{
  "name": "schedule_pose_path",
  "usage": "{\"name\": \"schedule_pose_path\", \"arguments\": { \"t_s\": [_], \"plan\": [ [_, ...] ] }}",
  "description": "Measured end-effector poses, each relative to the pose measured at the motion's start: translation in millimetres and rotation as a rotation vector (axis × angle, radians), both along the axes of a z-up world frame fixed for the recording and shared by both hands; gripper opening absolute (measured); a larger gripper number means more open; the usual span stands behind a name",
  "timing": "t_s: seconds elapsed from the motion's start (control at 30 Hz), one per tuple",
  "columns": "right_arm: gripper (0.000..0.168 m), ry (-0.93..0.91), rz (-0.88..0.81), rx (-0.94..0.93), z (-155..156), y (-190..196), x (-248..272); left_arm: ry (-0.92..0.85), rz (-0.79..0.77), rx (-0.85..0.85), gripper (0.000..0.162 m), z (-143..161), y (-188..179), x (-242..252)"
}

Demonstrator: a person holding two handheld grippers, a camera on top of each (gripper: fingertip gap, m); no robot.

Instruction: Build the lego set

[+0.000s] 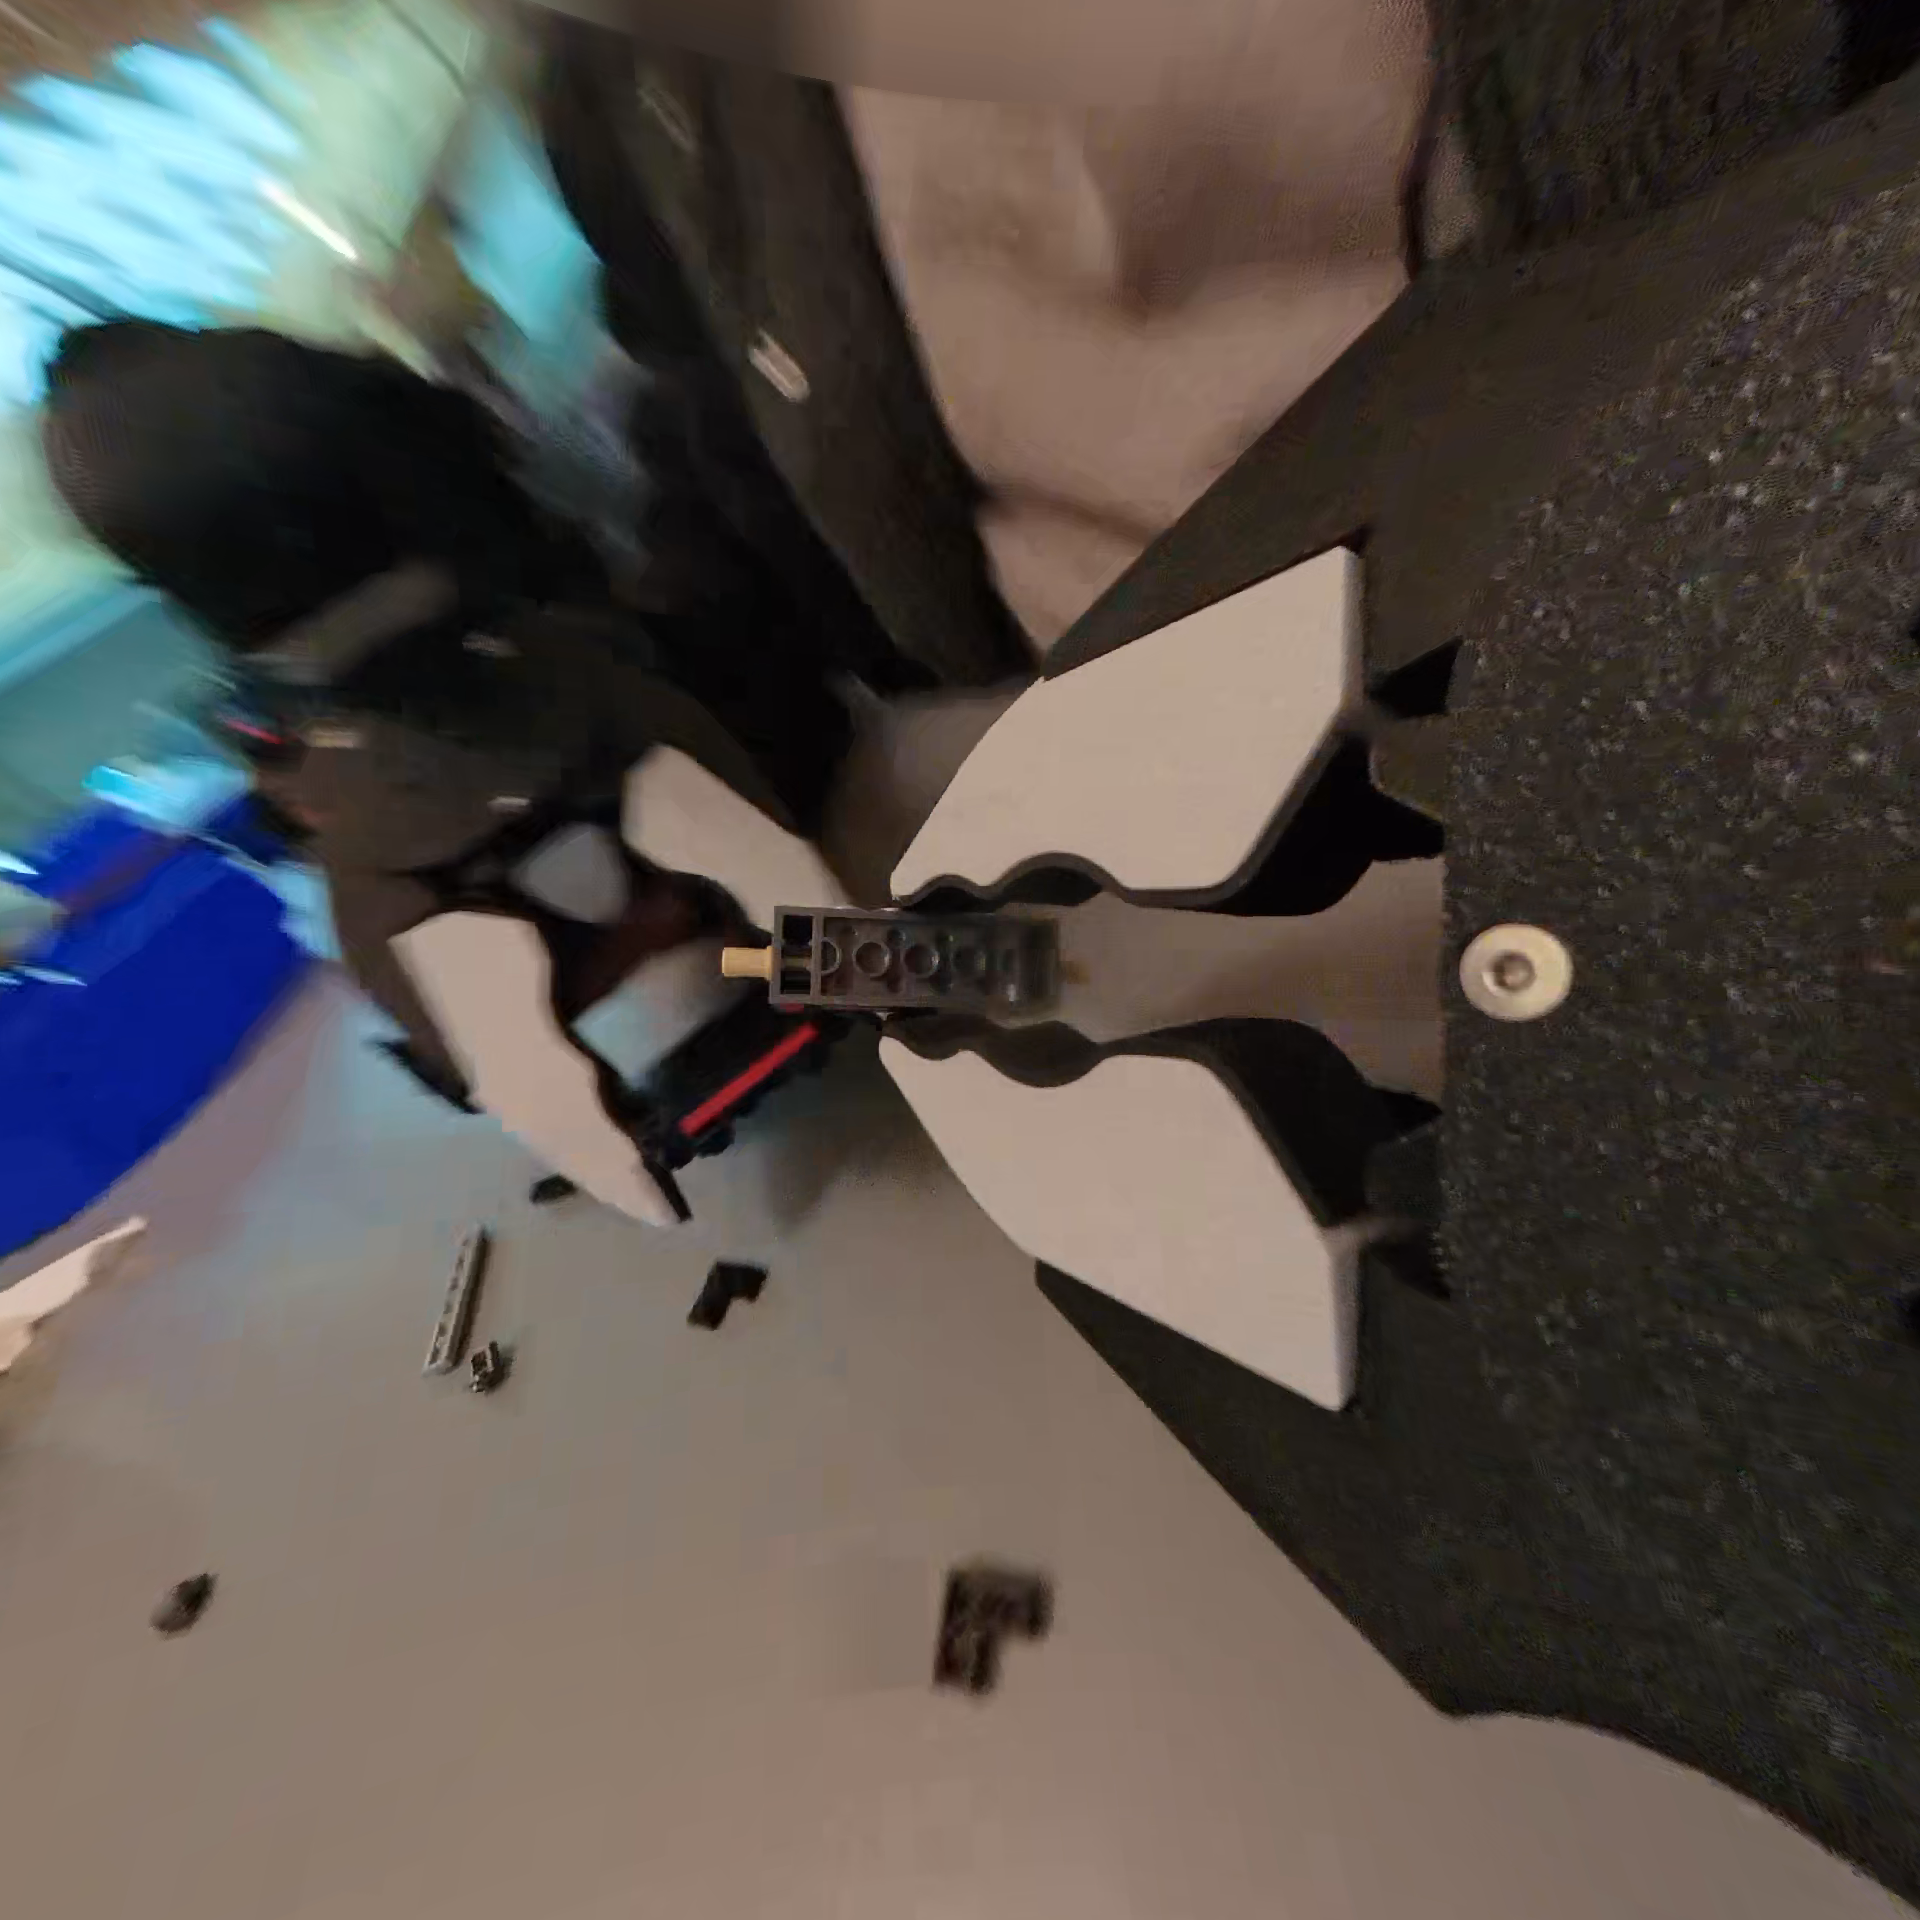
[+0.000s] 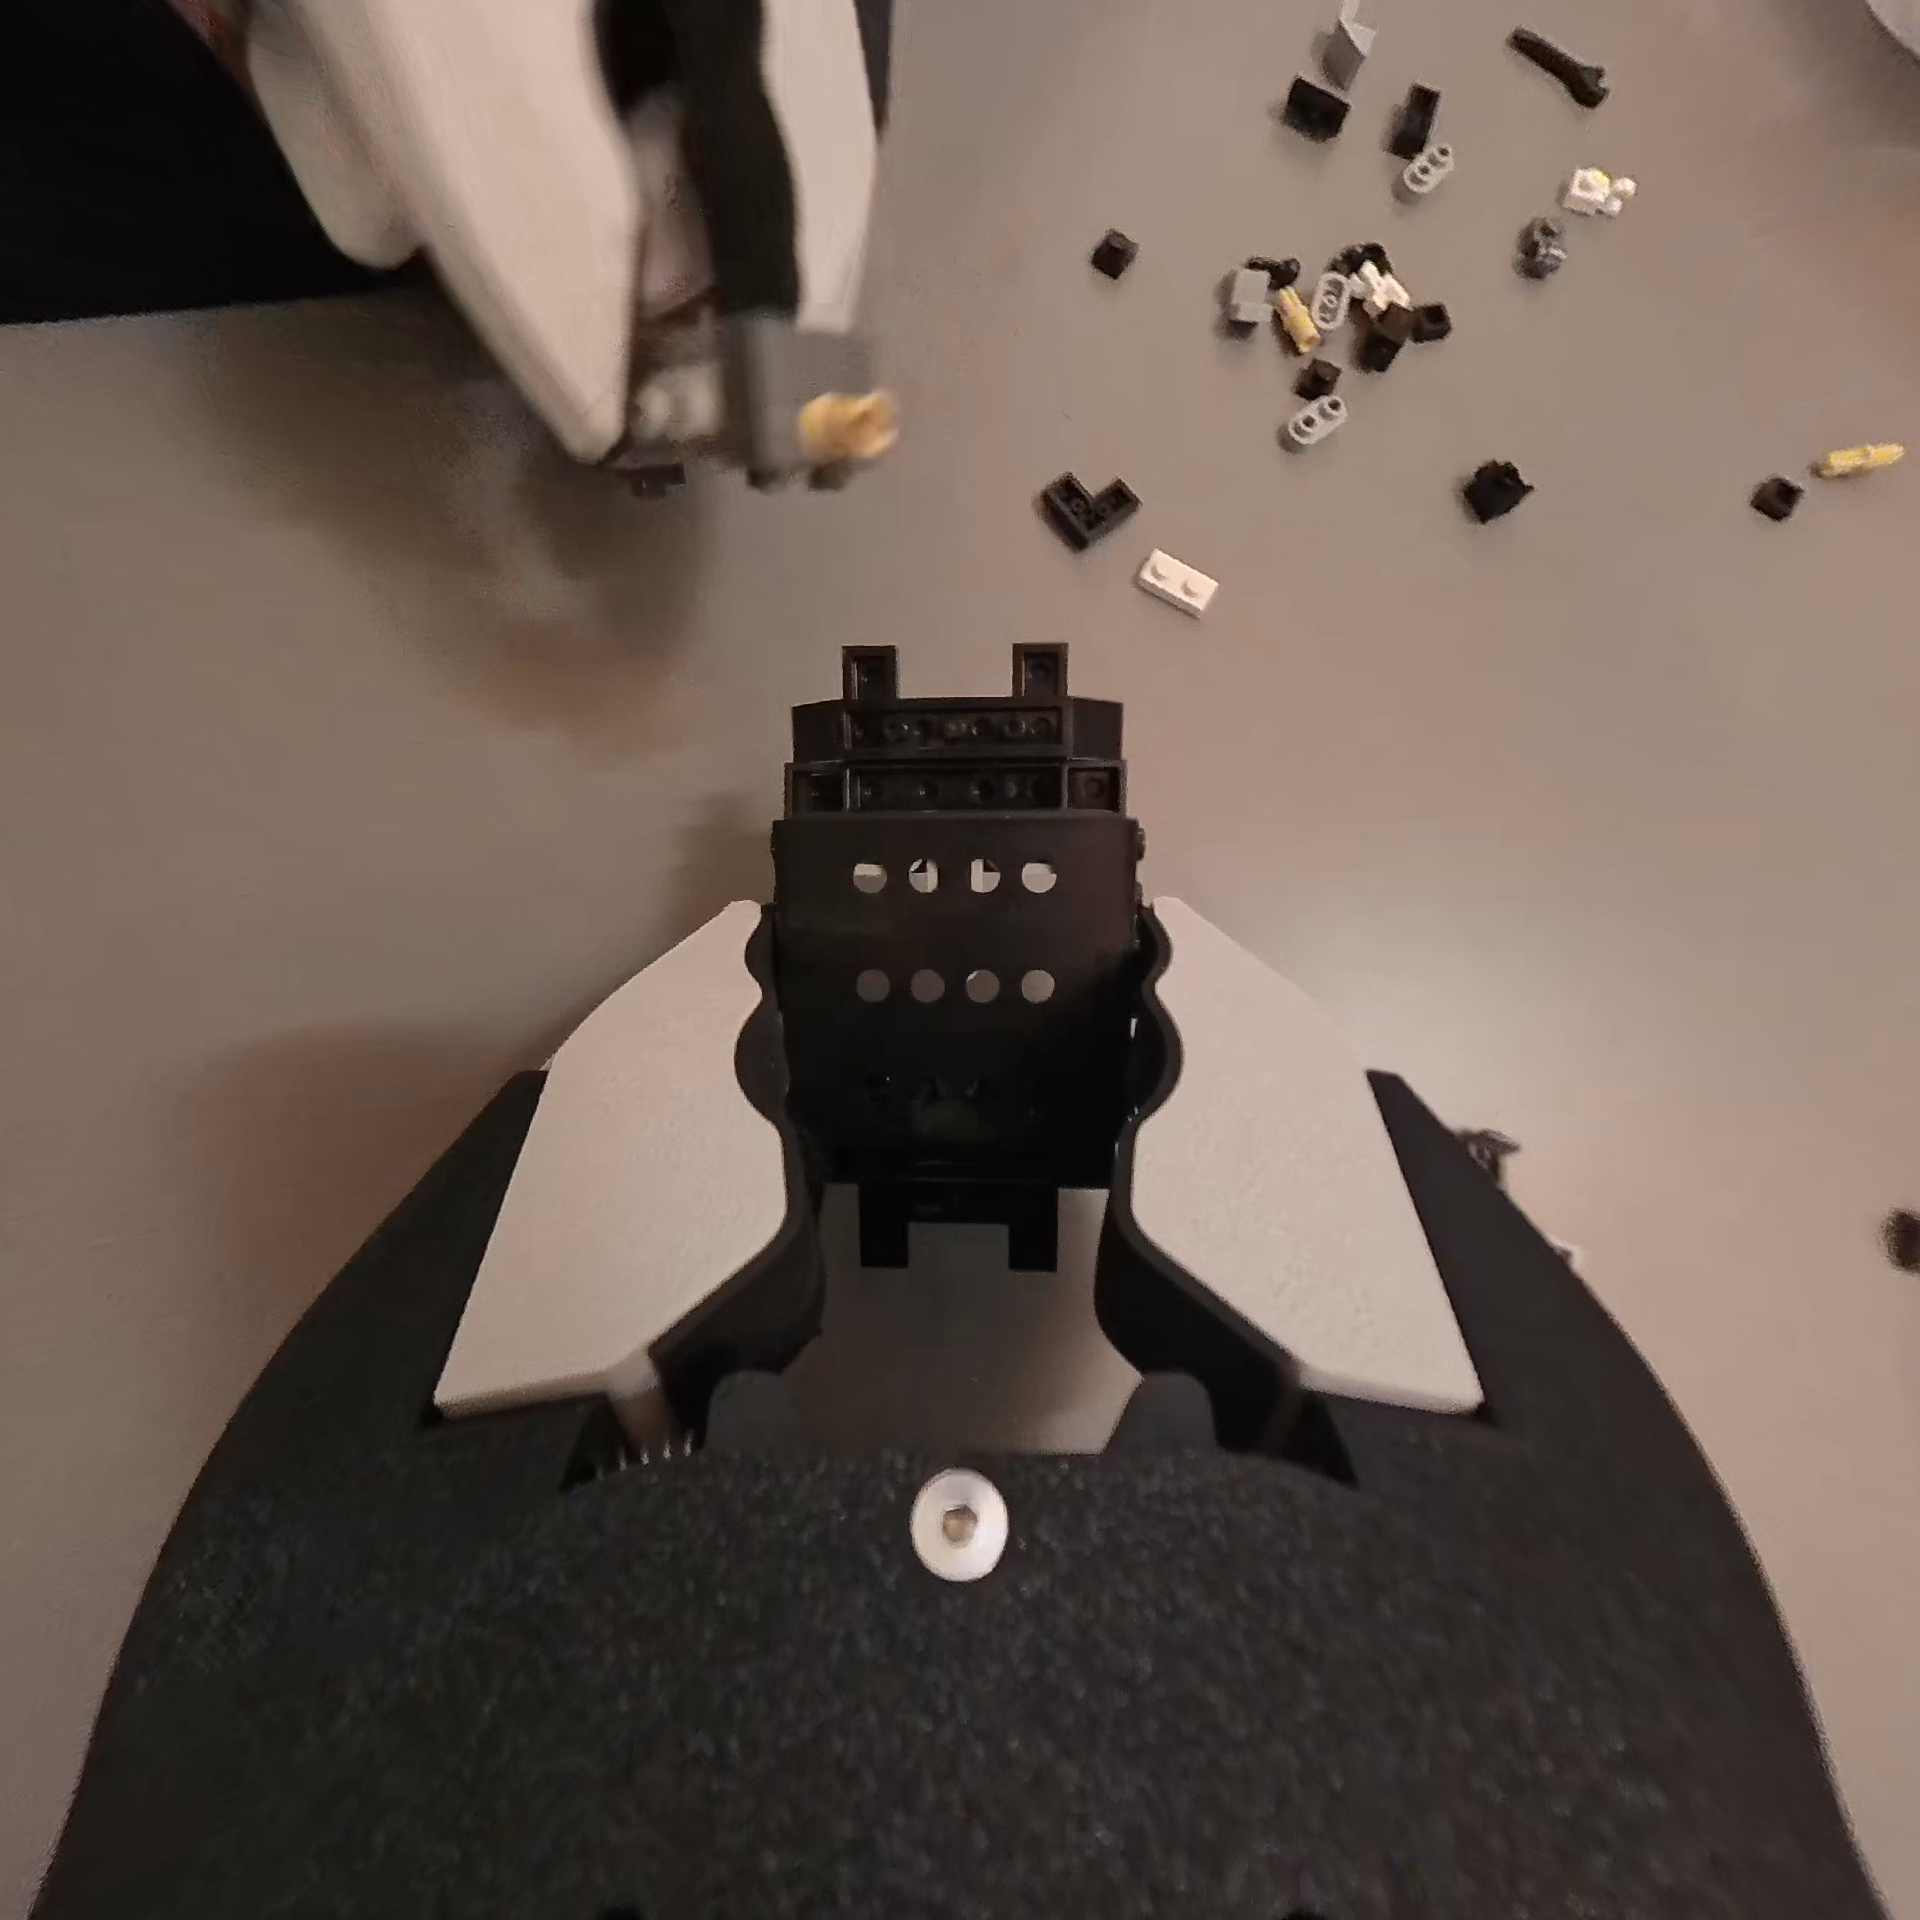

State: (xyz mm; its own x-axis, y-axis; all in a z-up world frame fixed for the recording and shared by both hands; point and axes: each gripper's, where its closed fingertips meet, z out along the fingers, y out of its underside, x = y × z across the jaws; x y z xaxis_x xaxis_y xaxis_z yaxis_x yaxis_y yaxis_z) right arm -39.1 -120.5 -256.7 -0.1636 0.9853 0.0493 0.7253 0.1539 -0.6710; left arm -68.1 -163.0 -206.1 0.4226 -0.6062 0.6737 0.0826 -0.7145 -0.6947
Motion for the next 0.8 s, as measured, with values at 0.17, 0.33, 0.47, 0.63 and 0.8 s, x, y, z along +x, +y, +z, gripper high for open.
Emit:
{"name": "schedule_pose_path", "arguments": {
  "t_s": [0.17,0.33,0.47,0.63,0.8],
  "plan": [
    [0.064,-0.047,0.001,-0.003,-4,9,11,0.765,-0.356,0.495,0.018,-31,-18,4],
    [0.064,-0.08,0.015,0.001,-7,11,18,1.141,-0.873,0.846,0.018,-48,-36,-3],
    [0.064,-0.084,0.022,0.003,-7,11,20,1.237,-1.263,1.037,0.018,-66,-46,-9],
    [0.064,-0.072,0.026,-0.006,-4,10,22,1.285,-1.355,1.1,0.037,-67,-35,-10],
    [0.064,-0.071,0.043,-0.016,-6,5,22,1.149,-0.865,0.696,0.067,-41,-27,-16]
  ]
}}
